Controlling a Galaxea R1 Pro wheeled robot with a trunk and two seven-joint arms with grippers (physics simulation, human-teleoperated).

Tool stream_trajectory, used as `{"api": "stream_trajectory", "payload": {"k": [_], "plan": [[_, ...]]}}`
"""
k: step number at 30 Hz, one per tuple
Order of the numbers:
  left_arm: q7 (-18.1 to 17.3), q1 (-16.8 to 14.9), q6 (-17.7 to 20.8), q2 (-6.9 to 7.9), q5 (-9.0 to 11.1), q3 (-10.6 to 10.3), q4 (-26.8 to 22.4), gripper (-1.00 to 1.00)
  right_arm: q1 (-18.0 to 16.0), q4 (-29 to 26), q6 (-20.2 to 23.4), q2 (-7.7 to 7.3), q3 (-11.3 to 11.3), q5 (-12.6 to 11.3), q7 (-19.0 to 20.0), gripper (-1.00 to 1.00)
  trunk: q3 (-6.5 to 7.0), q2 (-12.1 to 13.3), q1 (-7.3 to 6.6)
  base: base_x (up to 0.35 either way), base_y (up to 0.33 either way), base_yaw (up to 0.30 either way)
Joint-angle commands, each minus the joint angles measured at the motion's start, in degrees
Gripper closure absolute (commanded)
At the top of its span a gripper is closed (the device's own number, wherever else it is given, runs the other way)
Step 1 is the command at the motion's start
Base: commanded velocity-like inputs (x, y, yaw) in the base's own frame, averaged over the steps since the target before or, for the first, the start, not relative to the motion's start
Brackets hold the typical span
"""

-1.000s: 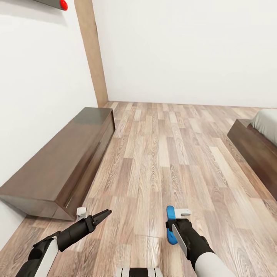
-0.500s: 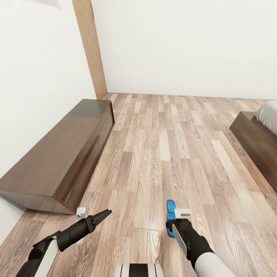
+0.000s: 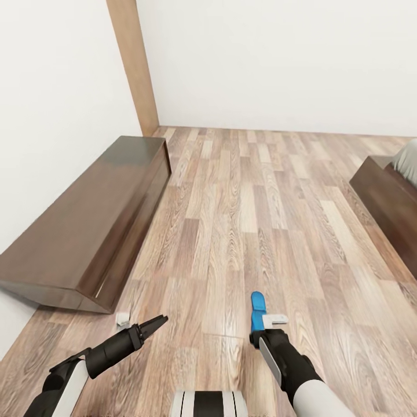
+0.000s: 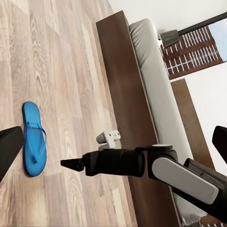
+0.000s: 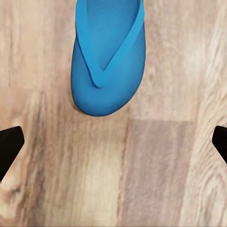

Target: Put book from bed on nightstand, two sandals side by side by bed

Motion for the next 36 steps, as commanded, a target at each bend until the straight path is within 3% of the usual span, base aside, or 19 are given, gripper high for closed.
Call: {"api": "stream_trajectory", "payload": {"k": [1, 10, 36], "plan": [[-0.1, 0.0, 0.5, 0.01, 0.3, 0.0, 0.0, -1.0, 0.0, -0.1, 0.4, -0.04, 0.2, 0.0, -0.3, -1.0, -0.27, 0.0, 0.01, 0.0, 0.0, 0.0], [-0.1, 0.0, 0.5, 0.01, 0.3, 0.2, 0.0, -1.0, 0.0, -0.1, 0.4, -0.04, 0.2, 0.0, -0.3, -1.0, -0.49, 0.0, 0.04, 0.008, 0.0, 0.0], [0.0, 0.0, 0.4, 0.01, 0.3, 0.2, 0.0, -1.0, 0.0, -0.1, 0.4, -0.04, 0.3, 0.0, -0.3, -1.0, -0.49, 0.0, 0.04, 0.133, 0.0, 0.0]]}}
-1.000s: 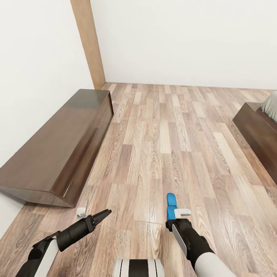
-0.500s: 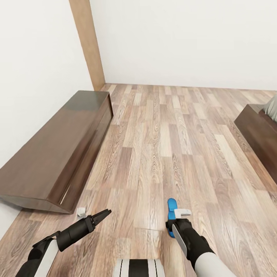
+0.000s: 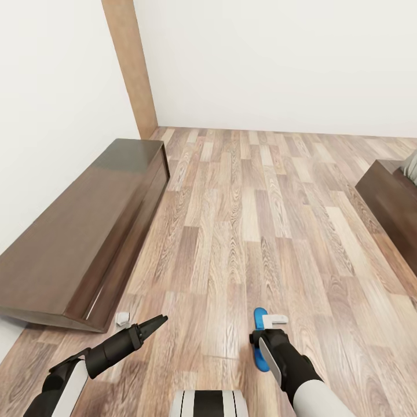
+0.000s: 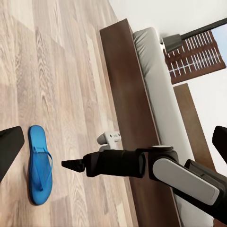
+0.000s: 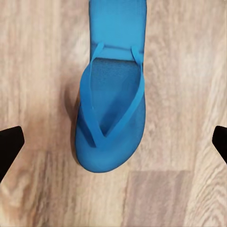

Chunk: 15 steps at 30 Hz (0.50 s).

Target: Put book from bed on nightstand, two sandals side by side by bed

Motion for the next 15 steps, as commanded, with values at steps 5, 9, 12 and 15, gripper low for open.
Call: {"api": "stream_trajectory", "payload": {"k": [5, 9, 12, 15], "plan": [[-0.1, 0.0, 0.5, 0.01, 0.3, 0.0, 0.0, -1.0, 0.0, -0.1, 0.4, -0.02, 0.2, 0.0, -0.3, -1.0, -0.04, 0.0, -0.01, 0.011, 0.0, 0.0], [-0.1, 0.0, 0.5, 0.01, 0.3, 0.0, 0.0, -1.0, 0.0, -0.1, 0.4, -0.04, 0.2, 0.0, -0.3, -1.0, -0.04, 0.0, -0.01, 0.001, 0.0, 0.0], [-0.1, 0.0, 0.6, 0.01, 0.3, 0.1, 0.0, -1.0, 0.0, -0.1, 0.4, -0.03, 0.2, 0.0, -0.3, -1.0, -0.04, 0.0, -0.01, 0.0, 0.0, 0.0], [-0.1, 0.0, 0.6, 0.01, 0.3, 0.1, 0.0, -1.0, 0.0, -0.1, 0.4, 0.01, 0.2, 0.0, -0.3, -1.0, -0.48, 0.0, 0.05, 0.0, 0.0, 0.0]]}}
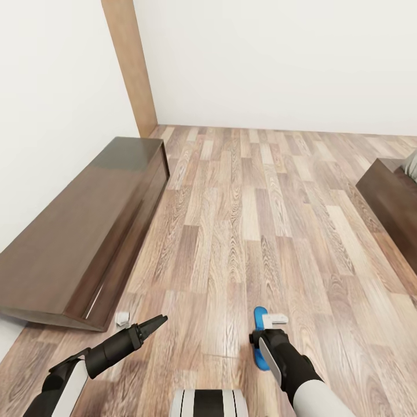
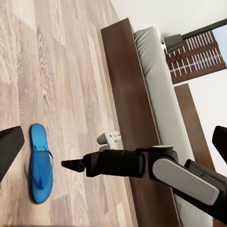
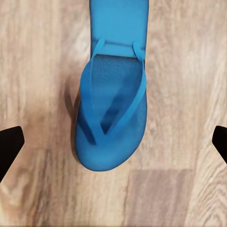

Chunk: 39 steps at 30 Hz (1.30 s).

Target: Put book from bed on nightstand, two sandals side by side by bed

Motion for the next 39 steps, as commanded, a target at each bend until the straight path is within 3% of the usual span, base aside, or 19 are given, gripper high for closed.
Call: {"api": "stream_trajectory", "payload": {"k": [1, 11, 17, 24, 39], "plan": [[-0.1, 0.0, 0.5, 0.01, 0.3, 0.0, 0.0, -1.0, 0.0, -0.1, 0.4, -0.03, 0.2, 0.0, -0.3, -1.0, -0.27, 0.0, 0.01, 0.0, 0.0, 0.0], [-1.2, 0.0, 0.7, 0.34, 0.6, 0.1, 0.1, -1.0, 0.0, -0.1, 0.4, -0.04, 0.2, 0.0, -0.3, -1.0, -2.48, -0.2, 0.27, 0.0, 0.0, 0.0], [-3.1, 0.0, 0.9, 0.74, 0.8, 0.1, 0.2, -1.0, 0.0, -0.1, 0.4, -0.05, 0.2, 0.0, -0.3, -1.0, -2.48, -0.2, 0.27, 0.0, 0.0, 0.0], [-6.4, 0.0, 5.1, 1.05, 0.7, 0.1, 0.2, -1.0, 0.0, -0.1, 0.3, -0.02, 0.2, 0.1, -0.3, -1.0, -2.48, -0.2, 0.27, 0.0, 0.0, 0.0], [-6.5, 0.0, 5.2, 1.0, 0.5, 0.1, 0.1, -1.0, 0.0, -0.2, -0.1, 0.0, 0.3, 0.1, -0.2, -1.0, -2.48, -0.2, 0.27, 0.0, 0.0, 0.0]]}}
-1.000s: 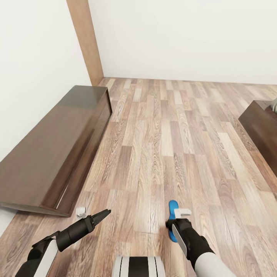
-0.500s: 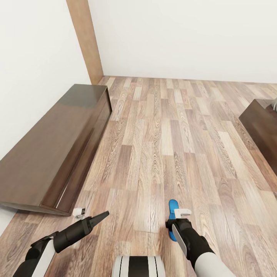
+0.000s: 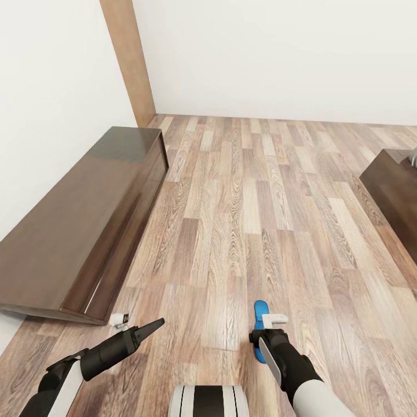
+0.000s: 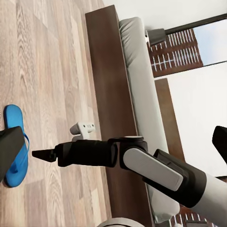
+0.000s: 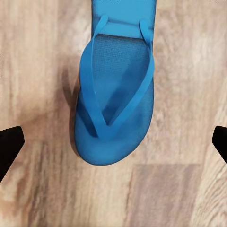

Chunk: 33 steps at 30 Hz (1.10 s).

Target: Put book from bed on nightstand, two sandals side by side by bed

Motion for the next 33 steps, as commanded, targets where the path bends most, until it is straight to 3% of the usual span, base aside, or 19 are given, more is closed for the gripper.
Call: {"api": "stream_trajectory", "payload": {"k": [1, 4, 22, 33], "plan": [[-0.1, 0.0, 0.5, 0.0, 0.2, 0.0, 0.0, -1.0, 0.0, -0.1, 0.4, -0.02, 0.2, 0.0, -0.3, -1.0, -0.04, 0.0, -0.01, 0.0, 0.0, 0.0], [0.0, 0.0, 0.5, -0.01, 0.1, 0.0, 0.0, -1.0, 0.0, -0.1, 0.4, -0.02, 0.2, 0.0, -0.3, -1.0, -0.04, 0.0, -0.01, 0.0, 0.0, 0.0], [0.1, 0.0, 0.5, -0.02, 0.1, 0.0, 0.0, -1.0, 0.0, -0.1, 0.4, -0.02, 0.3, 0.0, -0.2, -1.0, -4.02, -0.3, 0.45, 0.0, 0.0, 0.0], [0.1, 0.0, 0.6, -0.02, 0.0, 0.0, 0.0, -1.0, 0.0, -0.1, 0.4, -0.02, 0.3, 0.0, -0.2, -1.0, -4.02, -0.3, 0.45, 0.144, 0.0, 0.0]]}}
